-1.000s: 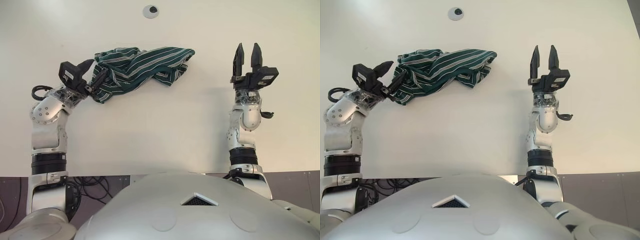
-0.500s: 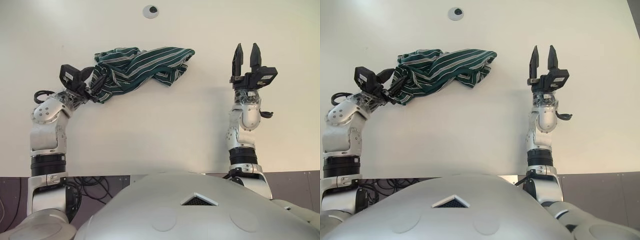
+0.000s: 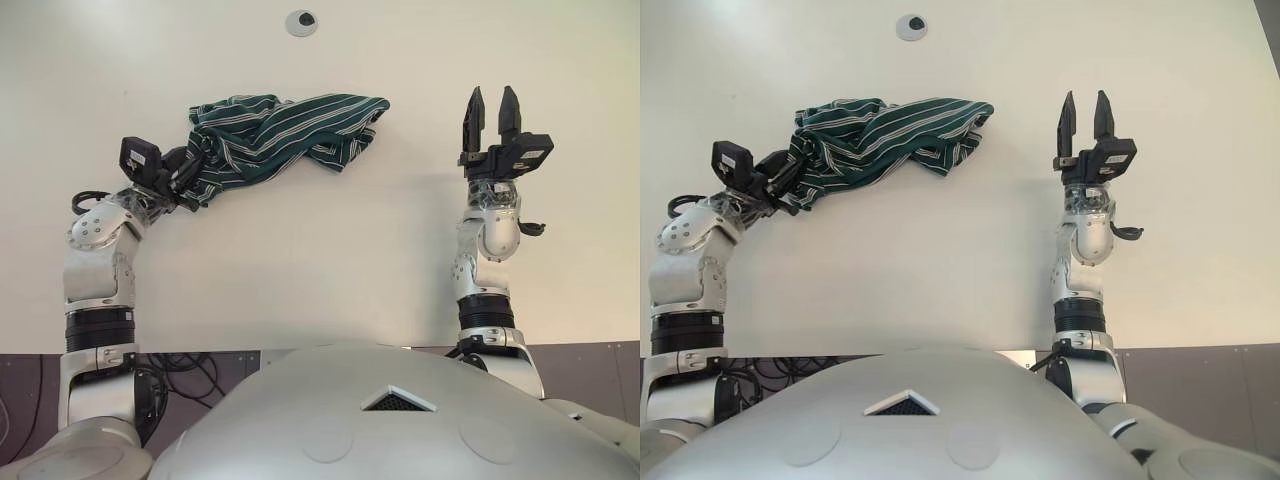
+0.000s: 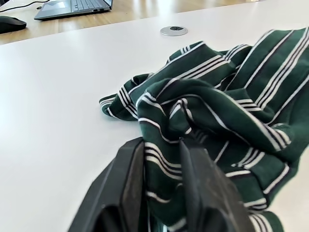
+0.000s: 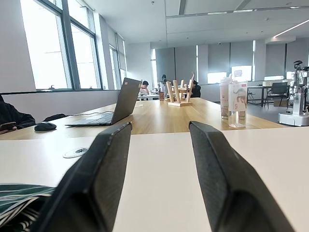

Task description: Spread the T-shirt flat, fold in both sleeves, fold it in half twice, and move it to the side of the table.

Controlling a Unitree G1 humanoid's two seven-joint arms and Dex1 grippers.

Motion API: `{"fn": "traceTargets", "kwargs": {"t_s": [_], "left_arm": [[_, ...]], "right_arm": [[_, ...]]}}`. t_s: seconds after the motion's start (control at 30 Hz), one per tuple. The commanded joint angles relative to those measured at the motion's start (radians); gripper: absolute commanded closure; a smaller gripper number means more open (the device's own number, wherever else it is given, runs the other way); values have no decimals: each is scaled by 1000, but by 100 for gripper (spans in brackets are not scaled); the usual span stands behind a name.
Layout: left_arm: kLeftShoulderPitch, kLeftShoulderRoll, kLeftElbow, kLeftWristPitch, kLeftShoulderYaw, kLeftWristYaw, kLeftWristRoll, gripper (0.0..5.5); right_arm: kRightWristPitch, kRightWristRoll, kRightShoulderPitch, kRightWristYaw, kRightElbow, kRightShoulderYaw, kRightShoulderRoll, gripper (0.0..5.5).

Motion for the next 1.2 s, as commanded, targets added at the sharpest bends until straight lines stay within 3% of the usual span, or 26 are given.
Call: {"fn": "traceTargets", "kwargs": {"t_s": [0.03,0.17,0.33,0.53,0.7,0.87,1.0,1.2], "left_arm": [[1,-1,-10,14,12,-10,-9,489],[1,-3,-17,14,10,-12,-9,548],[1,-11,-48,-13,10,-11,-5,548],[-111,-35,-25,-525,38,-29,80,548],[-282,-15,56,-763,72,76,179,548],[-400,16,71,-813,50,130,269,548],[-443,49,74,-832,45,184,357,548],[-442,61,42,-812,32,212,371,548]], "right_arm": [[2,-5,-8,-1,-3,4,9,334],[2,-5,-9,-1,-2,5,8,334],[4,-4,-9,0,-3,5,8,334],[-14,-45,-23,-13,-10,2,-19,334],[-57,-168,-81,-59,1,-20,-91,334],[-71,-93,-113,59,-8,21,-130,334],[-74,-14,-85,233,-81,123,-141,334],[-83,-85,-85,310,-62,242,-118,334]]}}
